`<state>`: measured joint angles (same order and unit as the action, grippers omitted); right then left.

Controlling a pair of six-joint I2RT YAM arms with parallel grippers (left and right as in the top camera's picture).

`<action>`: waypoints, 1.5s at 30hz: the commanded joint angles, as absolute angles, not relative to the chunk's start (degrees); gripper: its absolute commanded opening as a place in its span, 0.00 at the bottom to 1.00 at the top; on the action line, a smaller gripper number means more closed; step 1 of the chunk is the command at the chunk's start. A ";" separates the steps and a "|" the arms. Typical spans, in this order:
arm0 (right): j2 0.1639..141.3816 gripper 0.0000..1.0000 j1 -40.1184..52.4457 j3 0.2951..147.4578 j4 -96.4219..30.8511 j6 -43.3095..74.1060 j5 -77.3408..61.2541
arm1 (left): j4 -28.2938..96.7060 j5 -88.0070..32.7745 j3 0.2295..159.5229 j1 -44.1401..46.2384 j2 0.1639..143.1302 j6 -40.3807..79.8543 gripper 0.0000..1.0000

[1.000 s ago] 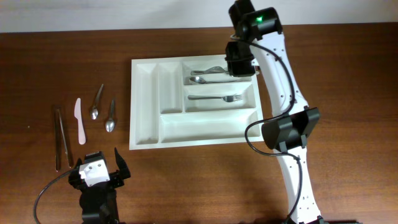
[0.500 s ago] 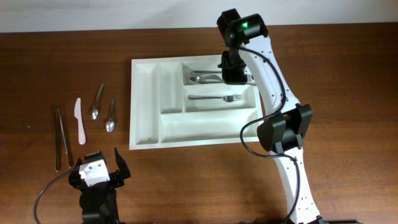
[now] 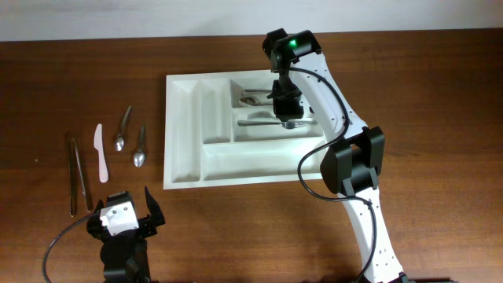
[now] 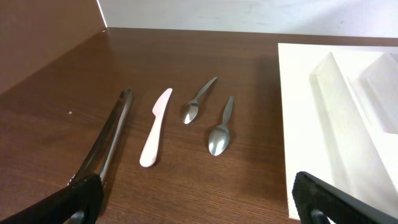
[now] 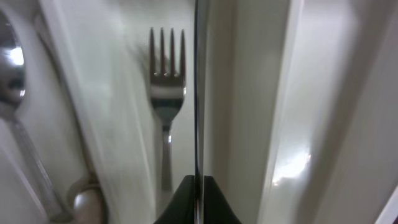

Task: Pack container
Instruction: 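Lower the fork into the middle compartment and open the right gripper, then withdraw the right gripper to the right edge of the table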

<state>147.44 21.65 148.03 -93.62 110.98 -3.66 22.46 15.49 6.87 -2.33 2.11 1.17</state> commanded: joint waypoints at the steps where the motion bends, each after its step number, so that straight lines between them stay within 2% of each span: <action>1: 146.65 0.07 22.11 147.13 -93.62 111.59 -1.74 | 22.79 16.32 6.83 -2.52 2.13 1.74 0.99; 6: 146.65 0.08 22.11 147.15 -93.62 111.24 -0.08 | 22.79 16.32 6.83 -2.52 2.13 1.74 0.99; 9: 146.65 0.17 22.11 147.15 -93.62 110.87 0.75 | 22.79 16.29 6.83 -2.52 2.13 1.74 0.99; 11: 146.63 0.29 21.93 147.22 -93.60 109.08 1.67 | 22.79 16.29 6.83 -2.52 2.13 1.74 0.99; 15: 146.02 0.71 19.94 147.33 -93.60 100.42 2.33 | 22.79 16.29 6.83 -2.52 2.13 1.74 0.99; 18: 145.32 0.91 17.39 148.53 -93.58 90.70 4.43 | 22.79 16.29 6.83 -2.52 2.13 1.74 0.99; 20: 144.99 1.00 14.72 151.02 -93.62 80.51 7.16 | 22.79 16.32 6.83 -2.52 2.13 1.74 0.99; 25: 144.99 0.99 8.97 158.52 -93.58 56.38 14.92 | 22.79 16.32 6.83 -2.52 2.13 1.74 0.99; 28: 144.99 0.99 5.37 162.87 -92.95 37.28 19.64 | 22.79 16.29 6.83 -2.52 2.13 1.74 0.99; 31: 144.99 0.99 2.20 165.45 -91.55 16.40 18.37 | 22.79 16.32 6.83 -2.52 2.13 1.74 0.99; 33: 144.99 0.99 0.32 165.86 -92.77 2.33 12.69 | 22.79 16.29 6.83 -2.52 2.13 1.74 0.99; 37: 145.12 0.99 -5.04 165.84 -95.57 -5.76 -4.95 | 22.79 16.32 6.83 -2.52 2.13 1.74 0.99; 40: 145.14 0.99 -8.10 165.82 -97.17 -11.25 -5.19 | 22.79 16.29 6.83 -2.52 2.13 1.74 0.99; 45: 145.12 0.99 -13.28 165.82 -97.34 -9.56 -6.70 | 22.79 16.29 6.83 -2.52 2.13 1.74 0.99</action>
